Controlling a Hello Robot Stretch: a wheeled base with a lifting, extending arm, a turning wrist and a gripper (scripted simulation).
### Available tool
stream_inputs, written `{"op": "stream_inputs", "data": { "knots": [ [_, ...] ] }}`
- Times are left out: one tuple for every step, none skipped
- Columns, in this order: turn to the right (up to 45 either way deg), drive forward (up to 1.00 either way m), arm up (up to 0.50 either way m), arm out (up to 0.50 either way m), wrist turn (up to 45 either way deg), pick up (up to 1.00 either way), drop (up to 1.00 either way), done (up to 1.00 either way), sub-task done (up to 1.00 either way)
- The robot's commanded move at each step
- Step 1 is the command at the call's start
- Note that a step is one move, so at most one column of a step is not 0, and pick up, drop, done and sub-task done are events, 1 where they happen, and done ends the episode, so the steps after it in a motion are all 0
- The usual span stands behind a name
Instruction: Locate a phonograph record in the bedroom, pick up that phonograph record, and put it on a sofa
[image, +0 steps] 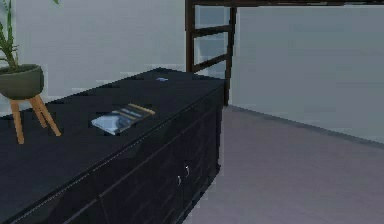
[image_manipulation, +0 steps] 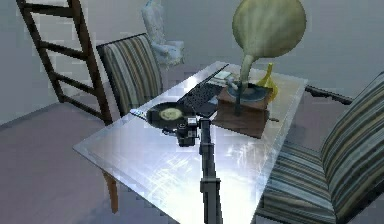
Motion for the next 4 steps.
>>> {"op": "stream_inputs", "data": {
  "knots": [
    [0.0, 0.00, 0.30, 0.00, 0.0, 0.00, 0.00, 0.00, 0.00],
    [0.0, 0.00, 0.00, 0.00, -45.0, 0.00, 0.00, 0.00, 0.00],
    [0.0, 0.00, 0.00, 0.00, -45.0, 0.00, 0.00, 0.00, 0.00],
    [0.0, 0.00, 0.00, 0.00, -24.0, 0.00, 0.00, 0.00, 0.00]
  ]
}}
